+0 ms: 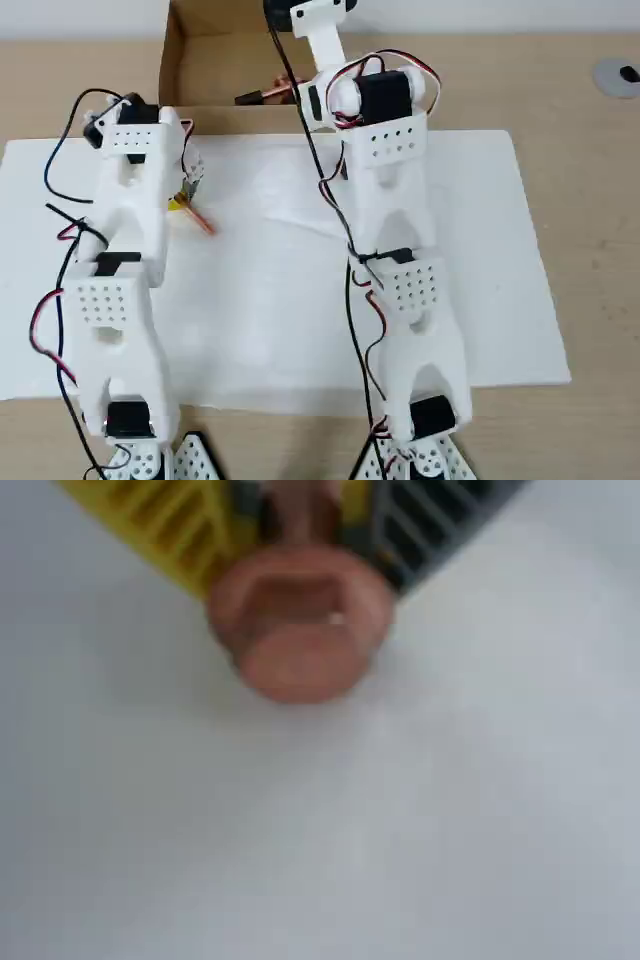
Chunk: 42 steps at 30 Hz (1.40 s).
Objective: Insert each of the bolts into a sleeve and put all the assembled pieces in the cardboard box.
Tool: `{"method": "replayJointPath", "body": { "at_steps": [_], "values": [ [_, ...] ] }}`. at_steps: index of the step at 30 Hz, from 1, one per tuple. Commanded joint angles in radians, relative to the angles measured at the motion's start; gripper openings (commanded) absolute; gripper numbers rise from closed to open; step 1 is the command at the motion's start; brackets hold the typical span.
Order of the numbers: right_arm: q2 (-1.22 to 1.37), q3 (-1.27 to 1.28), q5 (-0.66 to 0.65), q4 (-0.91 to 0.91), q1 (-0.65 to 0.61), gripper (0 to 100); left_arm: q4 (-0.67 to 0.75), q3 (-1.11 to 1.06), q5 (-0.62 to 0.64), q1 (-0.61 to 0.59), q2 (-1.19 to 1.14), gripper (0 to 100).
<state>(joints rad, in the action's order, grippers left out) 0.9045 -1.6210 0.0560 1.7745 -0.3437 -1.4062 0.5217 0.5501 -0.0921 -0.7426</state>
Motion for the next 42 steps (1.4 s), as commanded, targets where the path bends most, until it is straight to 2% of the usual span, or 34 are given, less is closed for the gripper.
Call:
{"method": "replayJointPath", "body": {
  "at_steps": [1, 8, 10, 13, 18, 23, 30, 38, 42],
  "values": [
    [-0.093, -0.045, 0.006, 0.012, 0.002, 19.3, -0.075, 0.107, -0.015, 0.003, -0.004, 1],
    [-0.093, -0.045, 0.006, 0.014, 0.002, 19.3, -0.330, 0.537, -0.018, -0.005, 0.035, 1],
    [-0.093, -0.044, 0.000, 0.014, 0.002, 19.3, -0.351, 0.618, -0.037, 0.000, 0.070, 0],
    [-0.093, -0.001, 0.000, 0.014, 0.002, 19.3, -0.351, 0.615, -0.057, 0.006, 0.182, 0],
    [-0.096, 0.257, -0.020, 0.012, 0.008, 19.2, -0.350, 0.451, -0.124, -0.005, 0.414, 0],
    [-0.091, 0.403, -0.025, -0.018, 0.102, 19.3, -0.348, 0.181, -0.201, -0.025, 0.661, 0],
    [-0.091, 0.421, -0.187, -0.014, 0.188, 19.4, -0.345, -0.055, -0.269, -0.021, 0.946, 1],
    [-0.027, 0.460, -0.446, -0.014, 0.139, 19.4, -0.345, -0.212, -0.270, -0.026, 1.118, 1],
    [0.002, 0.463, -0.531, 0.002, 0.125, 19.4, -0.339, -0.296, -0.288, -0.020, 1.208, 1]
  ]
}}
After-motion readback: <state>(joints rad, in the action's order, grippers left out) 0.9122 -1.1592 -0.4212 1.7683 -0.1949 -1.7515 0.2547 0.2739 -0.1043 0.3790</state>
